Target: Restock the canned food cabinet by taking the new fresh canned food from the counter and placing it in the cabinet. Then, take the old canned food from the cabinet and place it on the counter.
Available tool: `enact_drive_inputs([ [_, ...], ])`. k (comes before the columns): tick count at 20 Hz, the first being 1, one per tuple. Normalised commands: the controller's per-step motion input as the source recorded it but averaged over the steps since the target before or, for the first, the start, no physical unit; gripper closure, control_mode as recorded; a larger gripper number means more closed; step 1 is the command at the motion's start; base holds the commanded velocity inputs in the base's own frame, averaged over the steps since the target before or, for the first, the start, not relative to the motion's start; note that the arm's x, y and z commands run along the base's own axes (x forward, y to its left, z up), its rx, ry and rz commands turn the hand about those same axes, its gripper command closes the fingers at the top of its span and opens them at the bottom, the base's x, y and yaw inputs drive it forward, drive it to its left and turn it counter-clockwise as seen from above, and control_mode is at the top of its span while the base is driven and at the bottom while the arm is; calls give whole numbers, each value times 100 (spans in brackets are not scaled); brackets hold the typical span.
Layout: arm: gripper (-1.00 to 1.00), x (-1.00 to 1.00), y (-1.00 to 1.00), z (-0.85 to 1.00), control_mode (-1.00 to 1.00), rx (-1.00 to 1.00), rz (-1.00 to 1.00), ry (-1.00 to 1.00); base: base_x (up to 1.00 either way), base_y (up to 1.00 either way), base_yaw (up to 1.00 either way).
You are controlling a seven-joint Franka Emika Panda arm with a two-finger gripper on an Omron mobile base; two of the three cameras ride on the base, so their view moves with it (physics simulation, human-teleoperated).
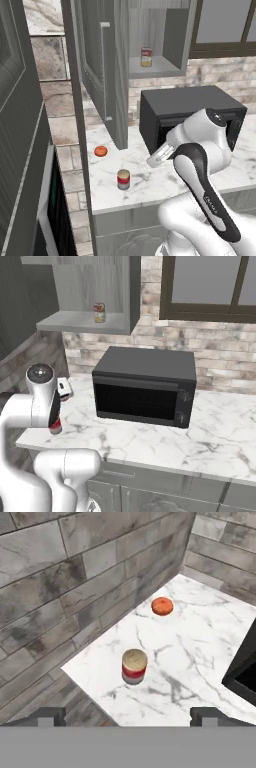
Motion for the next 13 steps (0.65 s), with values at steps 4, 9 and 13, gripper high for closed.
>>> enact_drive_inputs([
  [4,-100,-100,-100,43,-100,-2,-3,-3,0,0,0],
  [9,-100,-100,-92,61,-100,-2,-10,0,0,0,0],
  [13,-100,-52,-60,21,-100,1,-5,-13,0,0,0],
])
